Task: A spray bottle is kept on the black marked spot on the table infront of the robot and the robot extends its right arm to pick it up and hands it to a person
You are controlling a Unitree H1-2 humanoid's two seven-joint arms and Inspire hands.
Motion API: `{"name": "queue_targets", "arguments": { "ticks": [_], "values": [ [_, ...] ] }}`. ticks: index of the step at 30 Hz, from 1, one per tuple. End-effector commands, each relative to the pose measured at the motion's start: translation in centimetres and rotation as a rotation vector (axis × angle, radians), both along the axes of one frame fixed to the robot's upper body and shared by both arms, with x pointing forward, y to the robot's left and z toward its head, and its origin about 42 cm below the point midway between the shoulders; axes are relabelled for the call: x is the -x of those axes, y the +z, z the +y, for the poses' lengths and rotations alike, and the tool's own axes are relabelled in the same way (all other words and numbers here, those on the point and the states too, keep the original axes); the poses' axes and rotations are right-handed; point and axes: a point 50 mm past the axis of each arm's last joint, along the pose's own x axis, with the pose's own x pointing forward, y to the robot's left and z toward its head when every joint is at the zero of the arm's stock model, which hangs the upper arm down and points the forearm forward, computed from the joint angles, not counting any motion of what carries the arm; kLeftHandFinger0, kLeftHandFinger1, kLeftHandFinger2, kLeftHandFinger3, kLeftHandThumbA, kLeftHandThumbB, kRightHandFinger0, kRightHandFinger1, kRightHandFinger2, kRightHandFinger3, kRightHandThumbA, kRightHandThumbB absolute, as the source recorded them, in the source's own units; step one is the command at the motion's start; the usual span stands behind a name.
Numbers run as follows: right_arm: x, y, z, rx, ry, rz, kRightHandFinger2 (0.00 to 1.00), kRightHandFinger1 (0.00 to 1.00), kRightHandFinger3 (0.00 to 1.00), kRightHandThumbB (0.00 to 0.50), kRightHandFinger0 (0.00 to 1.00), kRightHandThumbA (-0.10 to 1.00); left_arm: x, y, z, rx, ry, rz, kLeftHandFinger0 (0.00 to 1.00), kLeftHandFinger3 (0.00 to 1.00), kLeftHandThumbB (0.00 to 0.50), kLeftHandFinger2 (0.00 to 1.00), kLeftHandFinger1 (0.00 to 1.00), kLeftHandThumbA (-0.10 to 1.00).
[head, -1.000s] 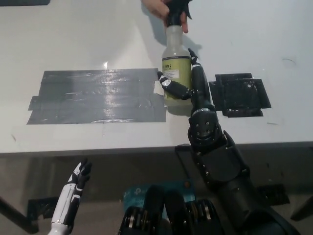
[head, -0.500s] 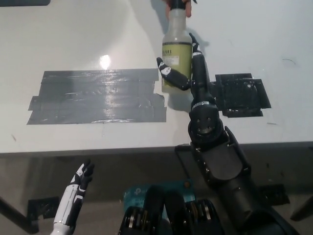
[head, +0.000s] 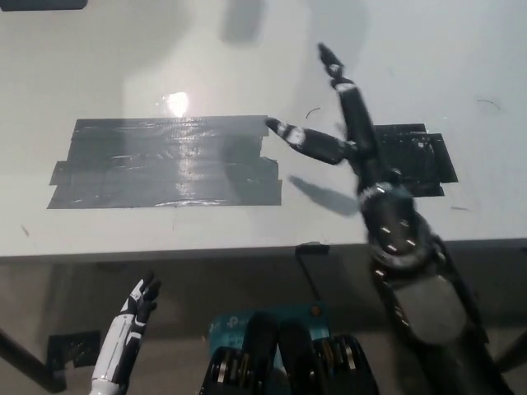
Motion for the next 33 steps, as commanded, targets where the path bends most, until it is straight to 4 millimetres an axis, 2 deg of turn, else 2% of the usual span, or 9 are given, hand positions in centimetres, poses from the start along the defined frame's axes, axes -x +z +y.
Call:
{"name": "queue_targets", "arguments": {
  "ticks": [1, 3, 6, 11, 14, 18, 21, 28, 33],
  "values": [
    [6.9, 3.9, -5.2, 0.014, 0.137, -0.140, 1.00, 1.00, 1.00, 0.497, 1.00, 0.95, 0.4, 0.7, -0.1, -0.020, -0.031, -0.012, 1.00, 1.00, 0.500, 1.00, 1.00, 1.00],
    [8.2, 4.0, -6.2, 0.028, 0.131, -0.161, 1.00, 1.00, 1.00, 0.494, 1.00, 0.99, 0.3, 0.8, 0.0, -0.018, -0.026, -0.009, 1.00, 1.00, 0.500, 1.00, 1.00, 1.00],
    [14.3, 3.3, -9.3, 0.006, 0.133, -0.188, 1.00, 1.00, 1.00, 0.453, 1.00, 0.95, 0.9, 0.4, 0.4, -0.028, -0.030, 0.006, 1.00, 1.00, 0.500, 1.00, 1.00, 1.00],
    [19.2, 1.2, -11.4, -0.033, 0.141, -0.172, 1.00, 1.00, 1.00, 0.474, 1.00, 0.93, 1.2, 0.2, 0.2, -0.020, -0.024, 0.019, 1.00, 1.00, 0.500, 1.00, 1.00, 1.00],
    [20.1, 0.2, -11.6, -0.050, 0.137, -0.144, 1.00, 1.00, 1.00, 0.486, 1.00, 0.97, 1.0, 0.2, 0.3, -0.022, -0.027, 0.013, 1.00, 1.00, 0.500, 1.00, 1.00, 1.00],
    [21.4, -4.7, -11.3, -0.089, 0.123, -0.009, 1.00, 1.00, 1.00, 0.440, 1.00, 0.98, 1.5, -0.1, 0.6, -0.025, -0.020, 0.020, 1.00, 1.00, 0.500, 1.00, 1.00, 1.00],
    [21.4, -9.5, -11.0, -0.096, 0.135, 0.123, 1.00, 1.00, 1.00, 0.446, 1.00, 0.97, 1.8, -0.3, 0.5, -0.025, -0.026, 0.016, 1.00, 1.00, 0.500, 1.00, 1.00, 1.00],
    [20.1, -16.8, -10.4, -0.156, 0.134, 0.349, 1.00, 1.00, 1.00, 0.474, 1.00, 0.97, 1.7, -0.3, -0.1, -0.010, -0.025, 0.015, 1.00, 1.00, 0.500, 1.00, 1.00, 1.00],
    [19.8, -18.6, -10.7, -0.168, 0.150, 0.419, 1.00, 1.00, 1.00, 0.497, 1.00, 0.99, 1.6, -0.2, 0.1, -0.015, -0.024, 0.005, 1.00, 1.00, 0.500, 1.00, 1.00, 1.00]
  ]
}}
